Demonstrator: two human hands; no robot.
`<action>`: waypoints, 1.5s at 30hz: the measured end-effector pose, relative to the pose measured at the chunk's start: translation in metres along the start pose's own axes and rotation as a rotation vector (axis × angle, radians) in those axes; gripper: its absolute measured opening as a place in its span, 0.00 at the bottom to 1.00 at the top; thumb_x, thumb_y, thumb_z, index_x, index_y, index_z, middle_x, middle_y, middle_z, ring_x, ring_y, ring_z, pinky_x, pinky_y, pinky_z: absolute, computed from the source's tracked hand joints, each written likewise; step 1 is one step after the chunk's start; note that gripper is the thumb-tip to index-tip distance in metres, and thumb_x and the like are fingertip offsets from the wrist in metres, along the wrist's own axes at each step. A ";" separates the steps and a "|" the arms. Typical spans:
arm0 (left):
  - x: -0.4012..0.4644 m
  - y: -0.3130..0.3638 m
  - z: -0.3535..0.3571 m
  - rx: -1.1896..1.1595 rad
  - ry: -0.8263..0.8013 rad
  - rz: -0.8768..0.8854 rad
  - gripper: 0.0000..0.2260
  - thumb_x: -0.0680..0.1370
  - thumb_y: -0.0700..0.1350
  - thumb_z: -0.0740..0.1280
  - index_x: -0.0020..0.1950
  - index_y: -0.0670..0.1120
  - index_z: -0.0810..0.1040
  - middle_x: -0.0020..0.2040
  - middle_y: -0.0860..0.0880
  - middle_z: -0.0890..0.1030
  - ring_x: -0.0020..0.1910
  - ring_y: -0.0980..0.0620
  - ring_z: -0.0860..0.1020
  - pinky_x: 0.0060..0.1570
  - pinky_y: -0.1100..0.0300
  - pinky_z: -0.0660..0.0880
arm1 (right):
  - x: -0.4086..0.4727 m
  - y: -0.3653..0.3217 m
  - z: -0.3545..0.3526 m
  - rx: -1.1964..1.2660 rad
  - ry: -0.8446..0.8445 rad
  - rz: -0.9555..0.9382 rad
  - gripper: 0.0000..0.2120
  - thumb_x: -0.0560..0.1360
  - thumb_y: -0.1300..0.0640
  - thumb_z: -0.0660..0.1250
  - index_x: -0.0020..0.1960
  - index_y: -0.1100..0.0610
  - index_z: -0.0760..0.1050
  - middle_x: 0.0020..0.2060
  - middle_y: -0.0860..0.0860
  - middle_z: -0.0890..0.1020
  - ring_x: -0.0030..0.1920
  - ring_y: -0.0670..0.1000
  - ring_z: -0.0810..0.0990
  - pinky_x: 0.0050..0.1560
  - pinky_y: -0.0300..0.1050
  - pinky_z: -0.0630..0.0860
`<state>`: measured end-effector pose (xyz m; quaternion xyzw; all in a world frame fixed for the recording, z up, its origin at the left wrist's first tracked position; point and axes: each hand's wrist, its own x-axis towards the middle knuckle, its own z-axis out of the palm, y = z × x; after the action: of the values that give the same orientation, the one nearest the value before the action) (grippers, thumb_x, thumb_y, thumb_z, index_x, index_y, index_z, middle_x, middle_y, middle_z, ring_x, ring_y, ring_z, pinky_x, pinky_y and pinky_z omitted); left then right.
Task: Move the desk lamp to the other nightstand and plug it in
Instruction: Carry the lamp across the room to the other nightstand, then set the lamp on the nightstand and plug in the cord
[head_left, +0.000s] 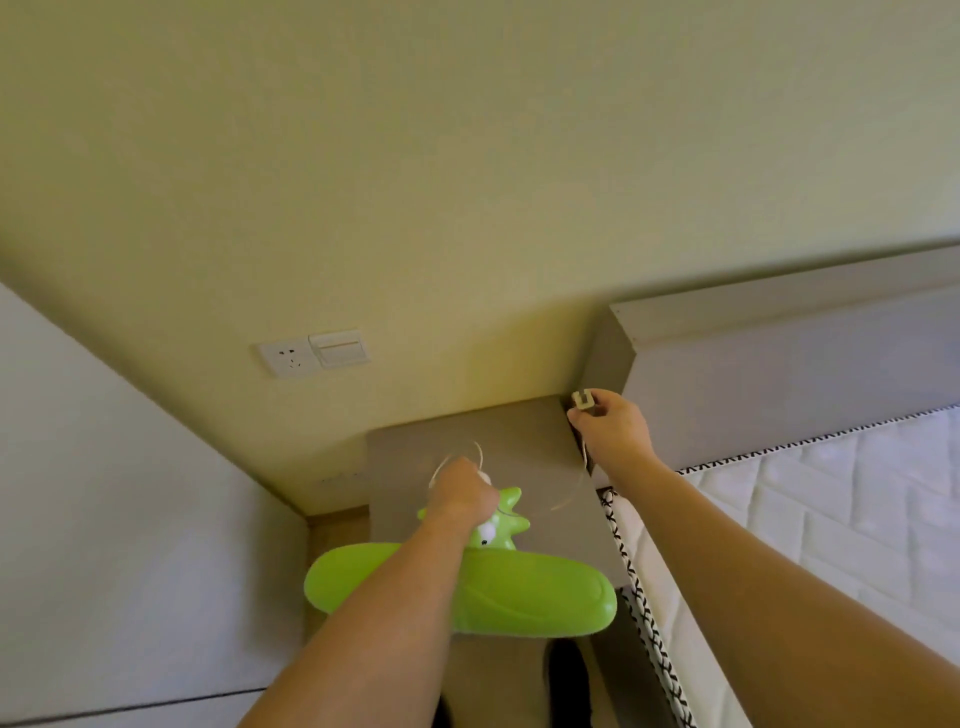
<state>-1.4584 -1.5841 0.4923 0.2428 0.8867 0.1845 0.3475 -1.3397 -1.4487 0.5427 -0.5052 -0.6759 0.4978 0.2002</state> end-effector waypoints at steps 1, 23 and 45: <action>0.004 0.007 0.009 -0.018 -0.011 -0.014 0.16 0.72 0.40 0.66 0.59 0.44 0.80 0.59 0.44 0.81 0.59 0.44 0.78 0.53 0.59 0.74 | 0.007 0.003 -0.005 -0.003 -0.007 0.008 0.05 0.73 0.59 0.66 0.46 0.53 0.79 0.37 0.51 0.79 0.37 0.50 0.74 0.35 0.40 0.69; 0.097 0.121 0.080 -0.008 -0.003 -0.267 0.17 0.76 0.45 0.63 0.60 0.38 0.79 0.62 0.40 0.80 0.63 0.41 0.77 0.58 0.57 0.74 | 0.124 0.055 -0.059 -0.034 -0.184 0.037 0.03 0.74 0.58 0.65 0.44 0.52 0.77 0.33 0.48 0.76 0.35 0.48 0.72 0.36 0.41 0.69; 0.071 -0.027 -0.055 -0.422 -0.158 -0.332 0.07 0.80 0.36 0.55 0.45 0.42 0.70 0.35 0.44 0.70 0.28 0.49 0.70 0.30 0.59 0.67 | 0.100 -0.045 0.076 -0.181 -0.386 -0.093 0.08 0.73 0.56 0.65 0.34 0.52 0.73 0.26 0.47 0.71 0.28 0.48 0.68 0.29 0.42 0.65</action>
<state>-1.5503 -1.5751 0.4797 0.0301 0.8265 0.2859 0.4841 -1.4607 -1.3963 0.5266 -0.3849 -0.7662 0.5127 0.0438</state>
